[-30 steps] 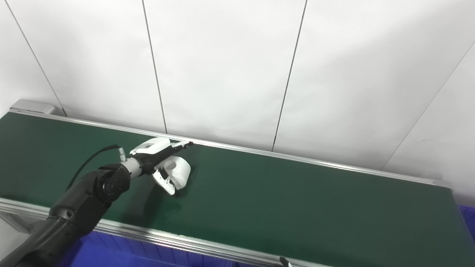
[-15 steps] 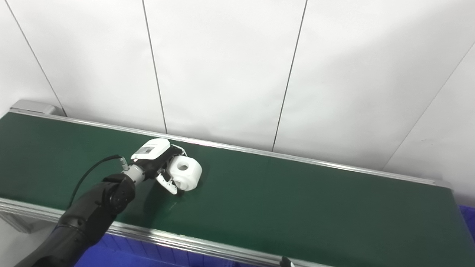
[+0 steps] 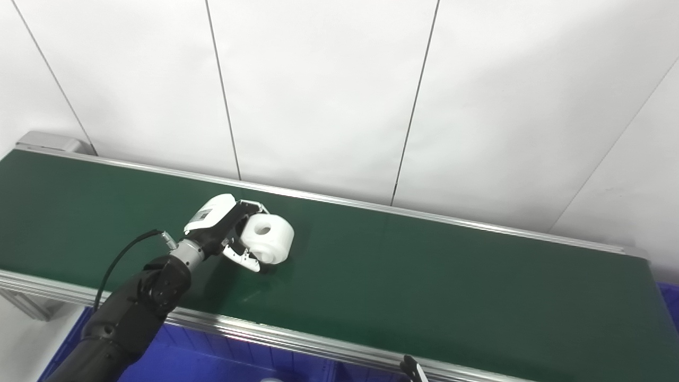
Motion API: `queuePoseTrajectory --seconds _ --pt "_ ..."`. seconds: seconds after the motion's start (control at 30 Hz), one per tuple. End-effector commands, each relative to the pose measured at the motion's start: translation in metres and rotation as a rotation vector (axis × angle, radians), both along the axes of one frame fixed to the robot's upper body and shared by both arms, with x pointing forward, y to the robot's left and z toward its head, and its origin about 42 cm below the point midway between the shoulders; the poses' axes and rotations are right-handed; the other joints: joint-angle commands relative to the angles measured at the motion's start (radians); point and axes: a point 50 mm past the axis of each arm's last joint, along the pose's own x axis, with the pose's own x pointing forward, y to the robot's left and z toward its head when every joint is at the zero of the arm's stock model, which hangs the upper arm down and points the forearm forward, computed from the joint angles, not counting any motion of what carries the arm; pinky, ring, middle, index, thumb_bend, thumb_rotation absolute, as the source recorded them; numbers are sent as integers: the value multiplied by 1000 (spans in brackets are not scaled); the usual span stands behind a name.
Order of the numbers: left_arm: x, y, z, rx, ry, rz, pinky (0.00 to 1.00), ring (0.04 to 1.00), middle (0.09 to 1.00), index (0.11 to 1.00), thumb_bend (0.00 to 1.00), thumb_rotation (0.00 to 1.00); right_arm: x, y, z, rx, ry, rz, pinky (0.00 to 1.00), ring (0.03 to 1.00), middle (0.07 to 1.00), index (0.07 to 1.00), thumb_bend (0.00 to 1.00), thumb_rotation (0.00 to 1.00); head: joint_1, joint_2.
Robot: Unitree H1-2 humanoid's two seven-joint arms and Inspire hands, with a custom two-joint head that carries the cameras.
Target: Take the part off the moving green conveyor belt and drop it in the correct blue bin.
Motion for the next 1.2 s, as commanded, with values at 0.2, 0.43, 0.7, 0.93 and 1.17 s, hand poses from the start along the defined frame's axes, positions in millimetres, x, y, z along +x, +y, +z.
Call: queuePoseTrajectory --seconds 0.2,0.43,0.7,0.93,1.17 --pt "-27 16 32 -101 -118 -30 406 401 489 544 496 0 -5 8 23 25 -46 0 817 918 959 1000 777 471 -108 96" --pt "-71 32 24 -186 -117 -59 405 403 496 543 496 0 -2 9 35 28 -49 -11 822 910 954 1000 794 478 -173 179" --pt "-123 27 3 -253 -53 -66 433 419 503 535 498 0 2 8 44 13 -55 -25 802 898 944 1000 797 491 -175 210" --pt "-158 32 -14 -238 -15 -29 471 437 506 516 500 0 2 4 45 -4 -47 -25 798 898 941 1000 797 488 -162 208" --pt "-182 48 -31 -163 -6 23 393 392 498 548 495 0 2 2 45 3 -42 -25 804 900 941 1000 791 472 -147 201"
